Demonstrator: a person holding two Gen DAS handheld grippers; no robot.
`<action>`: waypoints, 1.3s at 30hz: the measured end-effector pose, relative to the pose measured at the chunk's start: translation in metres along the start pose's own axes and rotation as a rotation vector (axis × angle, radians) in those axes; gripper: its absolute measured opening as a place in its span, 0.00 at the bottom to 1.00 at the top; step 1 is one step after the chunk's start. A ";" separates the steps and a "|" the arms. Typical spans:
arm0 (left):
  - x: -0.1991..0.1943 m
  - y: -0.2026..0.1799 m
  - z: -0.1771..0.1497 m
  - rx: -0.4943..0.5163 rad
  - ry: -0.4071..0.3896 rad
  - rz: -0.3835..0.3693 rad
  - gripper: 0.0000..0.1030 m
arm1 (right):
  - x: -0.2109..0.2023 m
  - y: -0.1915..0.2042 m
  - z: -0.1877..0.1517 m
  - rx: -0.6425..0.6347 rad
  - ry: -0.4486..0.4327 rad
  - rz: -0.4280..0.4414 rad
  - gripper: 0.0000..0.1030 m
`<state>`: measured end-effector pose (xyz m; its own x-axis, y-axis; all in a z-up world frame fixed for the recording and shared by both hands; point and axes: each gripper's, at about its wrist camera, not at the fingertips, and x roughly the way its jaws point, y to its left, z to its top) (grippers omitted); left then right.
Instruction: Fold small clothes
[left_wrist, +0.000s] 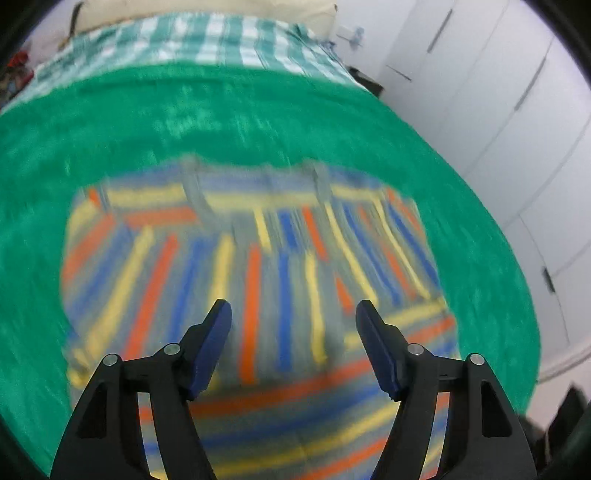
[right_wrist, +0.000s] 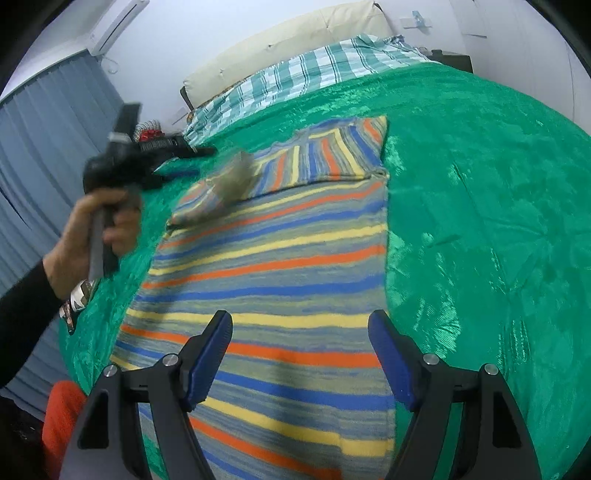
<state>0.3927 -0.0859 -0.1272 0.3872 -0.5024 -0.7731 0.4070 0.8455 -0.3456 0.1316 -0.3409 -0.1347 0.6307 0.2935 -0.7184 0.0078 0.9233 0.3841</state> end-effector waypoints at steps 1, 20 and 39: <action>-0.010 0.003 -0.014 -0.011 -0.007 -0.027 0.69 | -0.001 -0.002 -0.001 0.000 0.000 0.000 0.73; -0.069 0.143 -0.081 -0.129 -0.149 0.352 0.82 | 0.192 0.013 0.206 0.281 0.300 0.269 0.54; -0.094 0.194 -0.138 -0.283 -0.294 0.337 0.93 | 0.233 0.062 0.250 -0.141 0.170 0.061 0.10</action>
<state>0.3208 0.1503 -0.1953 0.6901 -0.1898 -0.6984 -0.0035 0.9641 -0.2655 0.4733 -0.2770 -0.1330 0.4864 0.3761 -0.7887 -0.1425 0.9247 0.3531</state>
